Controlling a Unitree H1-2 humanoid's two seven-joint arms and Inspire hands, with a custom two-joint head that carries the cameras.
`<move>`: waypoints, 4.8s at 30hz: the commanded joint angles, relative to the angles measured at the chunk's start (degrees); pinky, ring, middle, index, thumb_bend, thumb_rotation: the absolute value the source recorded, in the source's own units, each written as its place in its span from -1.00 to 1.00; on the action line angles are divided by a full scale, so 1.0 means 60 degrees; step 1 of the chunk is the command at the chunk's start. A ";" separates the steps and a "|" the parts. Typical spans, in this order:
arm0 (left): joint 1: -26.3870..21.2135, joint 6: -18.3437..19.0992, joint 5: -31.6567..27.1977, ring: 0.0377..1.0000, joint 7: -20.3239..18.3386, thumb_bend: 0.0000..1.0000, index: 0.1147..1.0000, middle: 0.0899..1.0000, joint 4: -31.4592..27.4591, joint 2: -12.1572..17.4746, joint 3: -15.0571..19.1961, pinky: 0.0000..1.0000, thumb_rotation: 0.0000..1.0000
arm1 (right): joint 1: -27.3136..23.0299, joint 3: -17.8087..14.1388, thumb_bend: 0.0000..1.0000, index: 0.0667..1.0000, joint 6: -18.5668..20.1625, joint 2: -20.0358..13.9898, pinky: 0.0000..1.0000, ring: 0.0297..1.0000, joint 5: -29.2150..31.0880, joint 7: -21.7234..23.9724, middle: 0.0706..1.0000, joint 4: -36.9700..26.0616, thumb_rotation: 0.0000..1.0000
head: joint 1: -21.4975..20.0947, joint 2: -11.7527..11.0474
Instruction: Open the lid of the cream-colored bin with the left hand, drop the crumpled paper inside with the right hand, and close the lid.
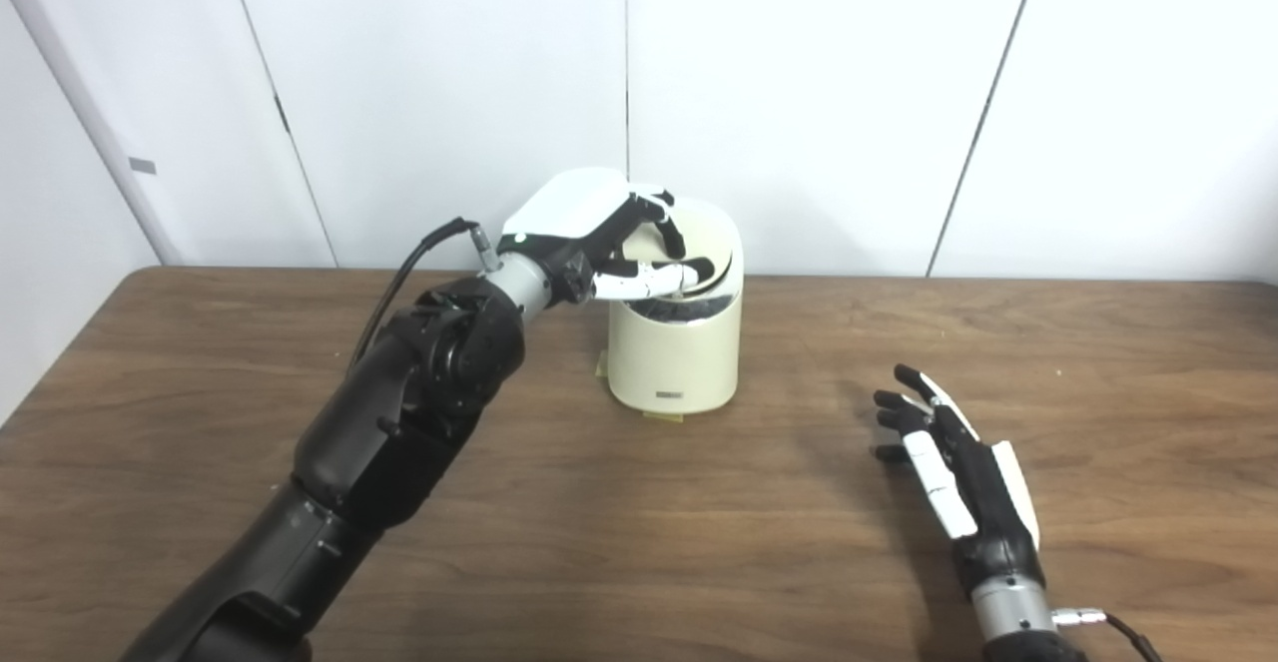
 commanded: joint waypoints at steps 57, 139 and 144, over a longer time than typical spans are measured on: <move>0.6025 0.0117 -0.4402 0.90 0.2367 -0.22 0.90 0.87 -0.2814 -0.2224 0.4873 0.84 0.80 | -0.0466 -0.0266 0.01 0.74 -0.0253 -0.0008 0.42 0.64 0.0441 -0.0041 0.69 -0.0281 0.60 | -0.0049 0.0015; 0.7259 -0.1562 -0.7872 1.00 0.3233 -0.16 0.99 0.98 -0.1533 -0.2742 0.4975 1.00 0.80 | -0.0060 -0.0621 0.07 0.95 0.0048 -0.0016 0.91 0.93 0.2477 0.0549 0.94 -0.0427 0.91 | 0.0116 0.0632; 0.7234 -0.1658 -0.7852 1.00 0.3267 -0.14 0.99 0.98 -0.1445 -0.2723 0.4972 1.00 0.80 | -0.0051 -0.0581 0.09 0.96 0.0077 -0.0061 0.90 0.93 0.2381 0.0553 0.95 -0.0441 0.93 | 0.0120 0.0650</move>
